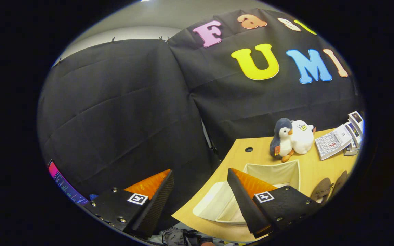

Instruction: Open the storage box then place both shoes into the box .Put the left shoe in first, then the right shoe, with the right side of both shoes facing outward in a uniform manner.

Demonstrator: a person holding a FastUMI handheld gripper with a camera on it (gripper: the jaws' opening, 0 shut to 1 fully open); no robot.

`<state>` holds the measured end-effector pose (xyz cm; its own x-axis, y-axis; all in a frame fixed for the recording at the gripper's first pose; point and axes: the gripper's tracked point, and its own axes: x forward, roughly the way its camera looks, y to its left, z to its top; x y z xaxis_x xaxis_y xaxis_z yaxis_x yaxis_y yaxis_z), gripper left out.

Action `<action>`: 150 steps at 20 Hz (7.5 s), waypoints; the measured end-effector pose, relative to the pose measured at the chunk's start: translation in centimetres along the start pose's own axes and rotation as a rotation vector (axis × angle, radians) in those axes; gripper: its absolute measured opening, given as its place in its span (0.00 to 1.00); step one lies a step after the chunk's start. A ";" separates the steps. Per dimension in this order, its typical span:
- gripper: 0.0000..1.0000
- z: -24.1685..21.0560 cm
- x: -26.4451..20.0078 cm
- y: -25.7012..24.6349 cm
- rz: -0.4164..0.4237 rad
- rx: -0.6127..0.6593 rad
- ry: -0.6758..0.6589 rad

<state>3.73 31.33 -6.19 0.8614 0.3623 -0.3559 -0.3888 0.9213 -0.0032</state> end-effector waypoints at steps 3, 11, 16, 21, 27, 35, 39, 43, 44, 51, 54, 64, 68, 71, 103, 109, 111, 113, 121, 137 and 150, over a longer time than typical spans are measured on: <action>0.98 1.3 -1.8 -4.0 -0.077 -0.017 -0.040; 0.98 2.7 -6.9 -14.6 -0.270 -0.112 -0.090; 0.98 1.9 -10.0 -22.2 -0.383 -0.139 -0.088; 0.98 -0.9 -11.9 -28.3 -0.432 -0.098 -0.054; 0.98 -5.5 -12.4 -35.0 -0.499 -0.082 0.017; 0.98 -12.5 -11.3 -39.2 -0.521 -0.087 0.190; 0.98 -15.5 -11.2 -39.5 -0.517 -0.103 0.270; 0.98 -18.2 -10.5 -40.1 -0.513 -0.117 0.346; 0.98 -18.8 -10.2 -40.2 -0.507 -0.113 0.358; 0.95 -21.2 -9.8 -41.0 -0.499 -0.118 0.439; 0.87 -21.7 -9.0 -41.1 -0.502 -0.086 0.459; 0.02 -21.9 -9.0 -40.9 -0.580 0.169 0.486; 0.02 -19.9 -9.1 -39.4 -0.571 0.297 0.438; 0.02 -18.0 -9.1 -38.4 -0.567 0.352 0.392; 0.02 -10.0 6.9 -16.4 -0.341 0.524 0.248; 0.02 -12.6 8.1 -15.5 -0.360 0.493 0.289; 0.02 -13.2 8.4 -15.3 -0.362 0.476 0.305; 0.02 -13.7 8.6 -14.8 -0.349 0.465 0.321; 0.82 -11.1 7.8 -12.0 -0.231 0.187 0.296; 0.98 -4.8 -6.3 -24.9 -0.386 0.080 0.157; 0.98 -9.0 -18.5 -42.0 -0.631 0.025 0.211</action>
<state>1.14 -15.32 -7.86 0.8378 -0.2812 -0.4680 0.1792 0.9513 -0.2507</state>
